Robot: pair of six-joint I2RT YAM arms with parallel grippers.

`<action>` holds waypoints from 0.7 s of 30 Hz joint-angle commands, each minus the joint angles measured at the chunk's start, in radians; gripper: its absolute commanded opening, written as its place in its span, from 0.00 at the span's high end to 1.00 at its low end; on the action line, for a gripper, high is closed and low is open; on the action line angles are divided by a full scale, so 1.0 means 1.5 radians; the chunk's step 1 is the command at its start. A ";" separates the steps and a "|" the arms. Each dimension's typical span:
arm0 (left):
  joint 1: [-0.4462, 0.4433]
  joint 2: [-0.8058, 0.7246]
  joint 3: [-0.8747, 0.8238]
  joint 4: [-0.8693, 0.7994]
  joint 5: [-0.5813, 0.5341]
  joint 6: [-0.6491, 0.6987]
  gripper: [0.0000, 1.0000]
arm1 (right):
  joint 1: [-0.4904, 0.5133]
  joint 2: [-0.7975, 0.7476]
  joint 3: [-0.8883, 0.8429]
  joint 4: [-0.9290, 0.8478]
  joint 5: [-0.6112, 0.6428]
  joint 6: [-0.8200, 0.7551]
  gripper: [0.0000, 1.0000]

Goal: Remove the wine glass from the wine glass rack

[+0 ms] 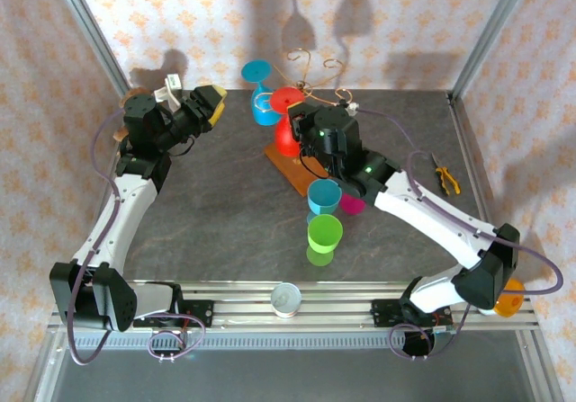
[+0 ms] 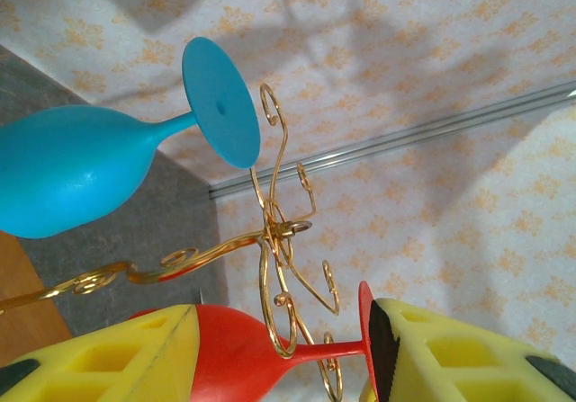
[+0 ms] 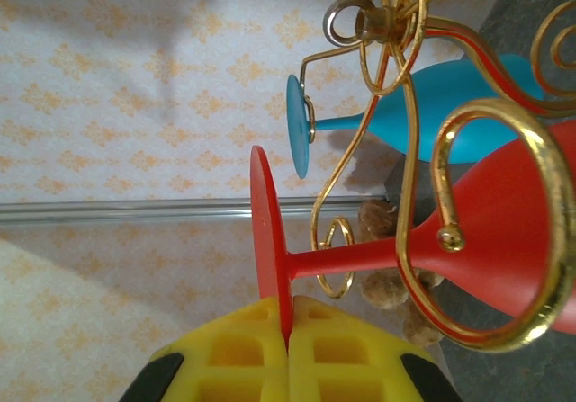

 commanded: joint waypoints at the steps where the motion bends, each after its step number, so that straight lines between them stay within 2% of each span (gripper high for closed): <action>1: 0.008 -0.024 -0.006 -0.008 -0.007 0.021 0.48 | 0.002 -0.018 -0.006 -0.018 -0.016 -0.026 1.00; 15: 0.009 -0.058 -0.024 -0.059 -0.036 0.058 0.48 | 0.004 -0.024 0.029 -0.085 -0.104 -0.106 1.00; 21: 0.009 -0.093 -0.030 -0.126 -0.057 0.101 0.49 | 0.005 -0.021 0.033 -0.101 -0.148 -0.140 1.00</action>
